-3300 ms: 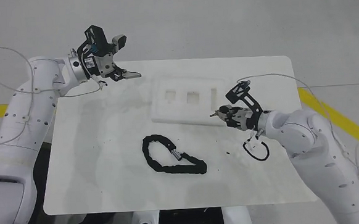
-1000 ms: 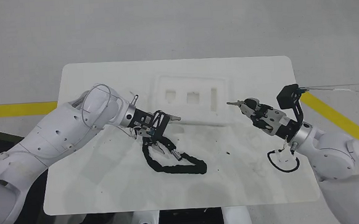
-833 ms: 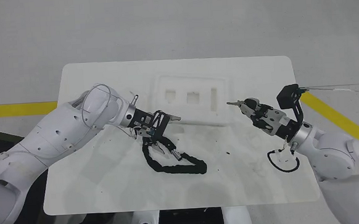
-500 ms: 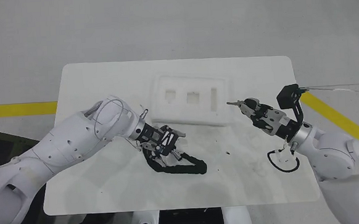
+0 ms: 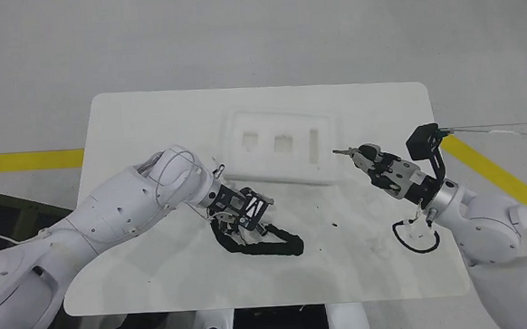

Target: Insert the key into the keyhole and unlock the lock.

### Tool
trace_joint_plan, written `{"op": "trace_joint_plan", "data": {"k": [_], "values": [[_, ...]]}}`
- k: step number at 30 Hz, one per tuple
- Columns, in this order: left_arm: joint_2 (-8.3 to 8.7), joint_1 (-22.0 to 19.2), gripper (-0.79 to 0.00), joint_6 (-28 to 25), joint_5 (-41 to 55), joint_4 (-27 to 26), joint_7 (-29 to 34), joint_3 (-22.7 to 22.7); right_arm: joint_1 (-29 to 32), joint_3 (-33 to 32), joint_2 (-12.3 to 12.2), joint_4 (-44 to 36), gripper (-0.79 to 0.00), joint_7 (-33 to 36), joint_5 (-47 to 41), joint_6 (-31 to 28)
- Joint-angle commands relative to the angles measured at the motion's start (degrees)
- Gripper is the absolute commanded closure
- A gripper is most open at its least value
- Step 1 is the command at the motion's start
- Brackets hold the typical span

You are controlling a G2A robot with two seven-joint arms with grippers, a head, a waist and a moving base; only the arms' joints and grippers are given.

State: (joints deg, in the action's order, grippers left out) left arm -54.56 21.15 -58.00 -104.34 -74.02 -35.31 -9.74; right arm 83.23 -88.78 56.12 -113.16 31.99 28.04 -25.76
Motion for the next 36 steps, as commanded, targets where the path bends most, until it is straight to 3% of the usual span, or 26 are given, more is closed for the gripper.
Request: {"op": "trace_joint_plan", "data": {"k": [1,7,22,26,36], "values": [[-0.24,-0.1,-0.785,0.0,0.6,0.6,0.2,0.0,0.0,0.0,0.0,0.0,0.0,0.0,0.0,0.0],[-0.81,-0.1,-0.548,0.0,1.2,1.4,1.4,0.0,0.0,0.0,0.0,0.0,0.0,0.0,0.0,0.0],[-1.53,0.7,-0.483,0.0,-0.7,0.3,4.5,0.0,0.0,0.0,0.0,0.0,0.0,0.0,0.0,0.0],[-1.82,0.9,-0.499,0.0,-0.7,0.8,4.7,0.0,0.0,0.0,0.0,0.0,0.0,0.0,0.0,0.0],[-2.65,1.3,-0.219,0.0,-2.1,1.1,3.6,0.0,0.0,0.0,0.0,0.0,0.0,0.0,0.0,0.0]]}}
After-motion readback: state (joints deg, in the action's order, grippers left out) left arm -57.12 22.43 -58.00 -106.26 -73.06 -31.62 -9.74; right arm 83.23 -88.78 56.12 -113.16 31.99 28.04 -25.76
